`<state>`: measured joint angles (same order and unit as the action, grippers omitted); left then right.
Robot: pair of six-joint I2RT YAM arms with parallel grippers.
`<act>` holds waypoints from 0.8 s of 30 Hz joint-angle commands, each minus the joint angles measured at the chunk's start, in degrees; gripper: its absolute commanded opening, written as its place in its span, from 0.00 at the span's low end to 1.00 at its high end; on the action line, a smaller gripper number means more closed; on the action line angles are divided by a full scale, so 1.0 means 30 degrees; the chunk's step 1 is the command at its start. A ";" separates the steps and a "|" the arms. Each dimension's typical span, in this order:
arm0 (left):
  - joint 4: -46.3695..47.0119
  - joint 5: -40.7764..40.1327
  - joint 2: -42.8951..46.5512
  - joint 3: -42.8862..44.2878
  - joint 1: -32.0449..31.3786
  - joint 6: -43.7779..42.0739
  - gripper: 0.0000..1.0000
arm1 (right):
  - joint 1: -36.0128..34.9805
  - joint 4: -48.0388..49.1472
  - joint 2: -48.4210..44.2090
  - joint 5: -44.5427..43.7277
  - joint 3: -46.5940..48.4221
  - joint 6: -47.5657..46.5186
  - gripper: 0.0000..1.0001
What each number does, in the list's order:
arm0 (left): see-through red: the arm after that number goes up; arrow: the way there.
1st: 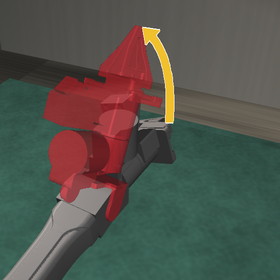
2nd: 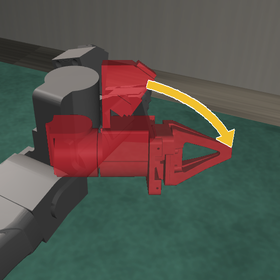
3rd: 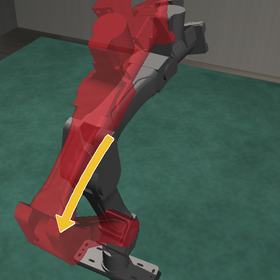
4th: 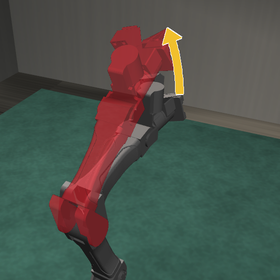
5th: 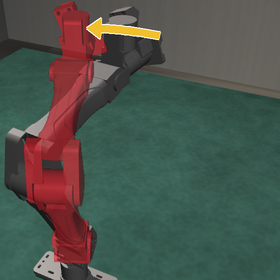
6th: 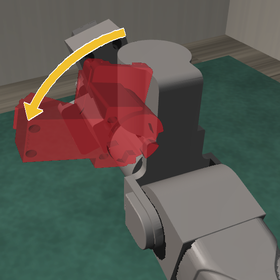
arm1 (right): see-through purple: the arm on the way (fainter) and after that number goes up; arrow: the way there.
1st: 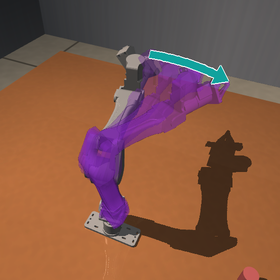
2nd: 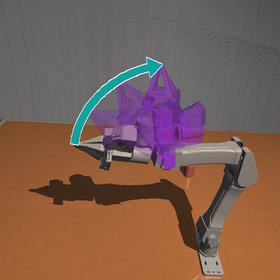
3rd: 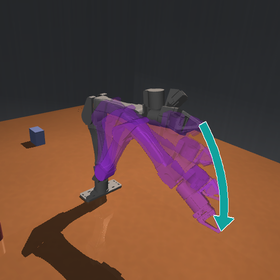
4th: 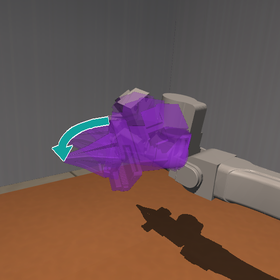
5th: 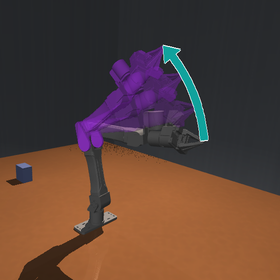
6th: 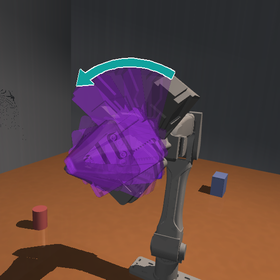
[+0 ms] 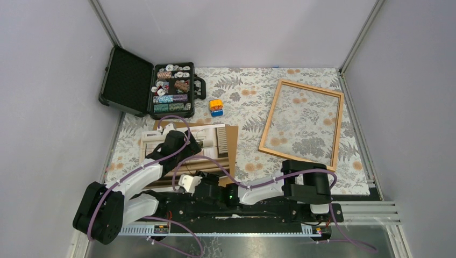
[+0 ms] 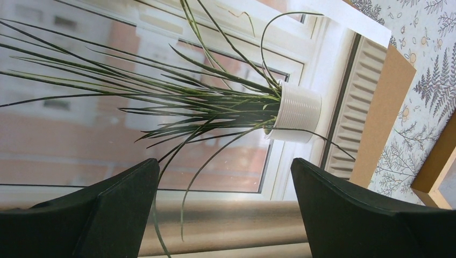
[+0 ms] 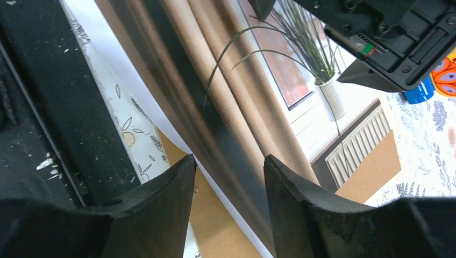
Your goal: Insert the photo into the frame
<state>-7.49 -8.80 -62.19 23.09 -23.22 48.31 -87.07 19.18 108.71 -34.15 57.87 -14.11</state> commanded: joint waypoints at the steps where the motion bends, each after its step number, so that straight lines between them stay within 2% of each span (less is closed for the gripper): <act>1: -0.0772 0.0473 -0.0131 -0.0695 0.0095 0.0184 0.99 | -0.0058 0.1513 -0.0649 -0.1991 -0.0545 -0.0393 0.57; 8: -0.0728 0.0517 -0.0157 -0.0681 0.0095 0.0129 0.99 | -0.0064 0.2183 -0.1479 -0.2774 -0.2146 -0.0133 0.58; 15: -0.0676 0.0552 -0.0197 -0.0666 0.0102 0.0100 0.99 | -0.0040 0.2000 -0.2171 -0.4080 -0.3371 0.1269 0.69; 19: -0.0584 0.0668 -0.0309 -0.0611 0.0095 -0.0031 0.99 | -0.0025 0.0145 -0.3294 -0.4376 -0.3643 0.4112 0.76; 22: -0.0539 0.0792 -0.0474 -0.0495 0.0095 -0.0163 0.99 | -0.0034 -0.2107 -0.4875 -0.4909 -0.3894 0.7899 0.83; 24: -0.0467 0.0823 -0.0536 -0.0490 0.0095 -0.0196 0.99 | 0.0188 -0.3394 -0.6631 -0.4031 -0.4408 1.0930 0.88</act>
<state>-7.16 -8.54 -62.39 23.07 -23.22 48.01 -87.07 16.47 98.63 -44.66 46.22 -0.23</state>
